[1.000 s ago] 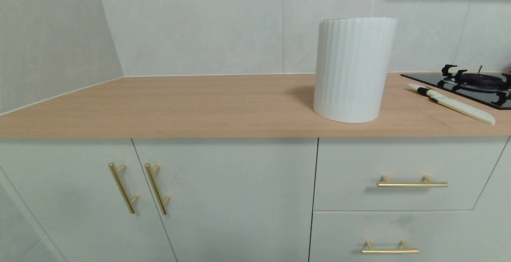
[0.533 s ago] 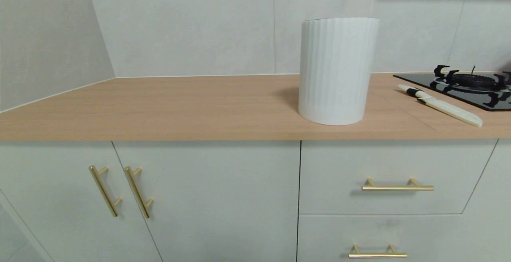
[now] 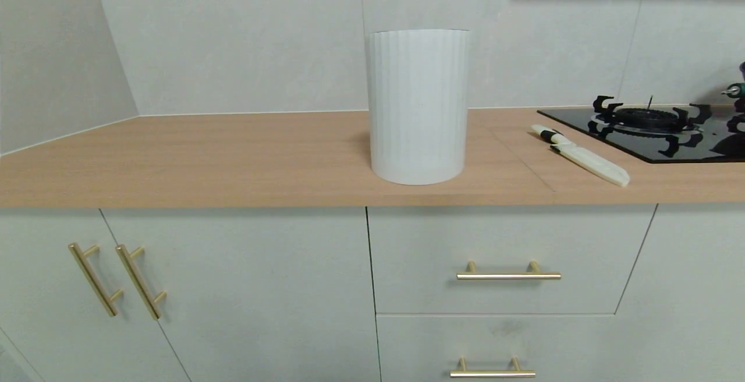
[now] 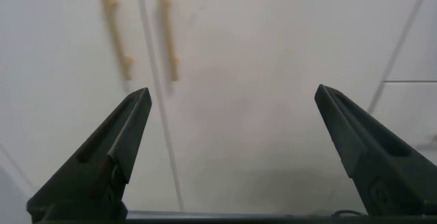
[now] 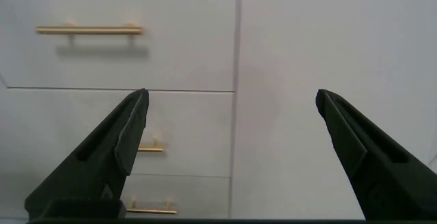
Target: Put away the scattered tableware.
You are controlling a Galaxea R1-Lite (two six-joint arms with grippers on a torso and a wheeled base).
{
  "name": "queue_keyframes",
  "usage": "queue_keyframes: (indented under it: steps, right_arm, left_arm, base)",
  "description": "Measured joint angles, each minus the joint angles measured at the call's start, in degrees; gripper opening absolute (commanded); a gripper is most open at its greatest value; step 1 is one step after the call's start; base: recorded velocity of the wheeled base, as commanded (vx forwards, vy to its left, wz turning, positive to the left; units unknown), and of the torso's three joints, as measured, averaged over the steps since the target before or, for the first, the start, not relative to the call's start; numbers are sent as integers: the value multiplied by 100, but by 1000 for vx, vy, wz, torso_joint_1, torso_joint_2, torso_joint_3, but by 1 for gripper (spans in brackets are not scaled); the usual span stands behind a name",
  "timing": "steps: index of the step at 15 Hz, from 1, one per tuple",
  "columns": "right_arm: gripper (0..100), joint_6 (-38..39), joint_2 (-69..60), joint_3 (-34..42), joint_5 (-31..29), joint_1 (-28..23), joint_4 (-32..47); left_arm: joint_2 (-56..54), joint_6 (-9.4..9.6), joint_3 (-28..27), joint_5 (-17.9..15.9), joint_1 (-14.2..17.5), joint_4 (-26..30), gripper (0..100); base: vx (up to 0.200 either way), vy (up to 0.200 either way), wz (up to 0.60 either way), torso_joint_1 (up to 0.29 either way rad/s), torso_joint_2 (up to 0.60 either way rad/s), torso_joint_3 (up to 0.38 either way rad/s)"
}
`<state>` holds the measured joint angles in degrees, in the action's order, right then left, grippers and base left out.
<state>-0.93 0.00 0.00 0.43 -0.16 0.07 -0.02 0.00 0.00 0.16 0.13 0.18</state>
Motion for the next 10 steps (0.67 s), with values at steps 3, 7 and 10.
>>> queue_keyframes:
  steps: [3,7,10]
  right_arm:
    - [100,-2,0,0,4,-5,0]
    - [100,-2,0,0,6,-5,0]
    - [100,-5,0,0,9,-2,2]
  left_arm:
    - [0,0,0,0,-9,-2,100]
    - [0,0,0,0,-6,0,100]
    - [0,0,0,-2,-9,0,100]
  base:
    - [0,0,0,0,0,0]
    - [0,0,0,0,0,0]
    - [0,0,0,0,0,0]
